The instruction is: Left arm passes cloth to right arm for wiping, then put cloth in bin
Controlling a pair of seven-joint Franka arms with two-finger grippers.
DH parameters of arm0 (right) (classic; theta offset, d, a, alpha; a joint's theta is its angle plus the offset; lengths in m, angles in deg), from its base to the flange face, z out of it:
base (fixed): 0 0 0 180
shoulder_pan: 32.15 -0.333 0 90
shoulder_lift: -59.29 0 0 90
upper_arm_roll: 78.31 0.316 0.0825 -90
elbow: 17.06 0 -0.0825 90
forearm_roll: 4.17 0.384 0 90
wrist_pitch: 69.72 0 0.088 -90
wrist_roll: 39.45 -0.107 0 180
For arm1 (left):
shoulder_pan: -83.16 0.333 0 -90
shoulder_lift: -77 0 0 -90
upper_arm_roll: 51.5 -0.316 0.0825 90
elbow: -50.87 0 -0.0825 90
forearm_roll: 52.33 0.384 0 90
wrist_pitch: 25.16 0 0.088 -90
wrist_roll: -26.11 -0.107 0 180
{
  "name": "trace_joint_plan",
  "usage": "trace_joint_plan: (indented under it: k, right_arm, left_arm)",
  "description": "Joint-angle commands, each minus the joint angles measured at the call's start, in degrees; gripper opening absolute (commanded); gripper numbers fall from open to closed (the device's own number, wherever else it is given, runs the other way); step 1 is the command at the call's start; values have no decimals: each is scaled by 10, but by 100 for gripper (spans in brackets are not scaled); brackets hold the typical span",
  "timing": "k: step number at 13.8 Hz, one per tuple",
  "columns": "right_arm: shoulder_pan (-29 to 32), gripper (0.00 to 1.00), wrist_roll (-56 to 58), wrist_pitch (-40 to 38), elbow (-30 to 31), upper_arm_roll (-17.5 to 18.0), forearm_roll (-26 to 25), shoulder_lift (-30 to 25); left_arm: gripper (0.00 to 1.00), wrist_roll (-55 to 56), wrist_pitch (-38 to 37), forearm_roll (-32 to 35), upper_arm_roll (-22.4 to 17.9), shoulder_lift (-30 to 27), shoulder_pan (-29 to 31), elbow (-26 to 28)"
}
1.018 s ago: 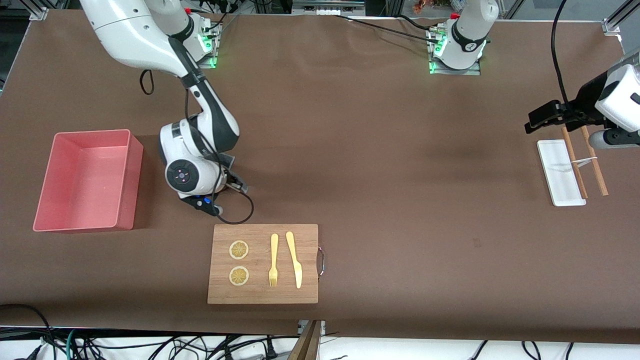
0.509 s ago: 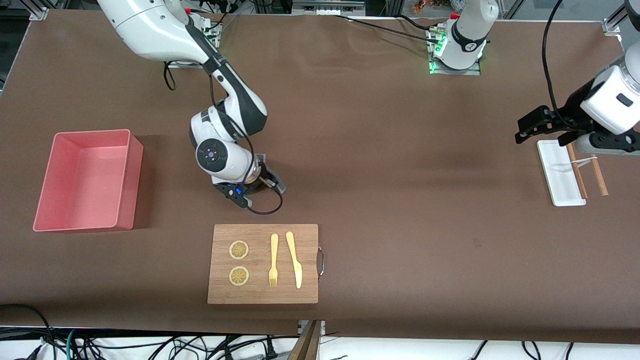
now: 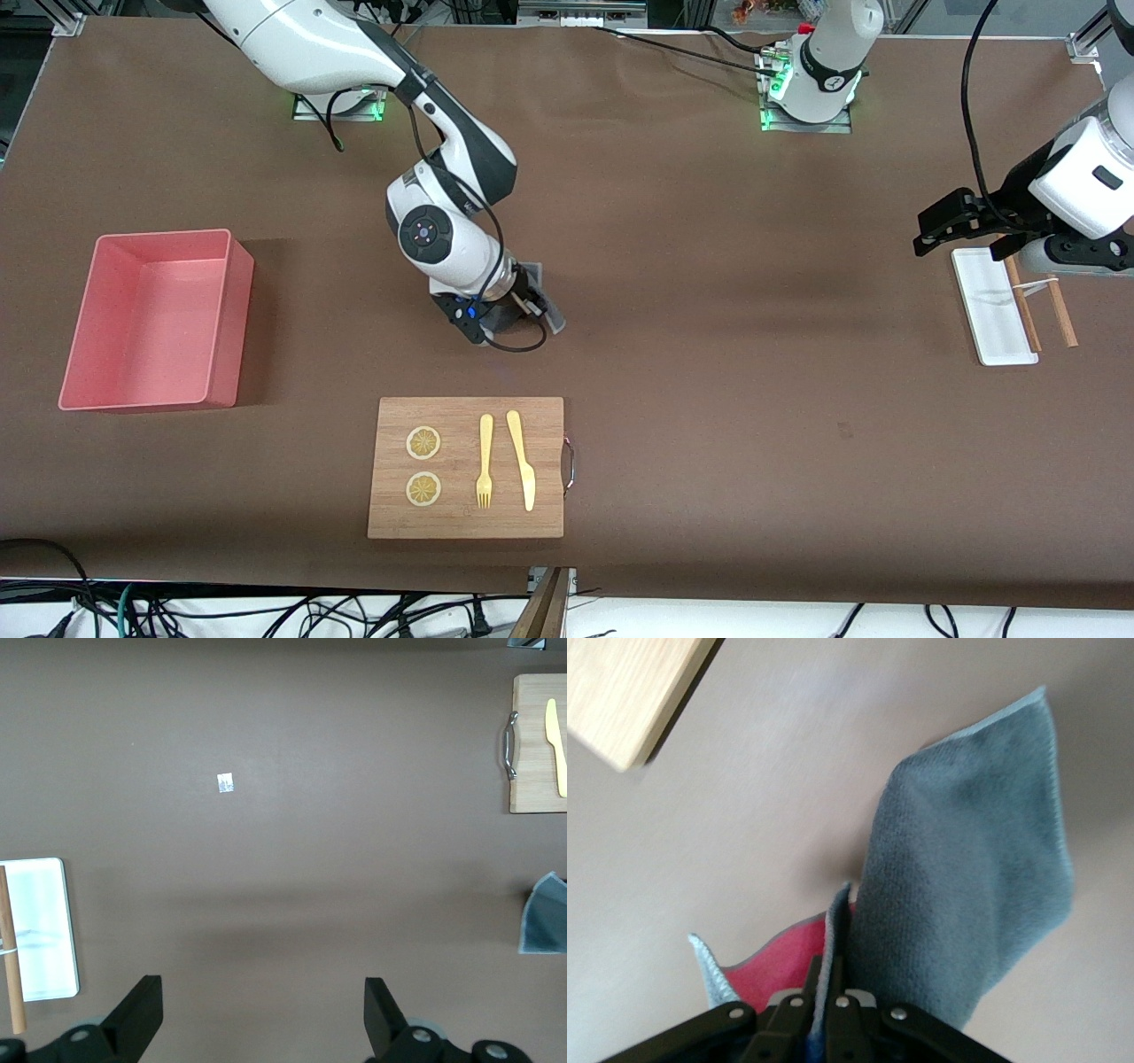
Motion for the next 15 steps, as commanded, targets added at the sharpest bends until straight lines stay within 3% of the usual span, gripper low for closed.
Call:
trace_joint_plan:
  k: [1, 2, 3, 6, 15]
  right_arm:
    - [-2, 0, -52, 24, -28, 23, 7, 17]
    - [-2, 0, -63, 34, -29, 27, 7, 21]
    - [-2, 0, -60, 34, -29, 27, 7, 23]
    - [7, 0, -7, 13, -15, 16, 4, 29]
    - [35, 0, 343, -257, -7, -162, -16, -18]
  left_arm:
    - [100, -6, -14, 25, -40, -16, -49, 2]
    - [100, -9, -16, 32, -92, -22, -90, 10]
    - [100, -10, -20, 32, -99, -25, -90, 15]
    - [100, -47, -38, 34, -77, -28, -56, 18]
    - [100, -55, -67, 39, -62, -22, -53, 9]
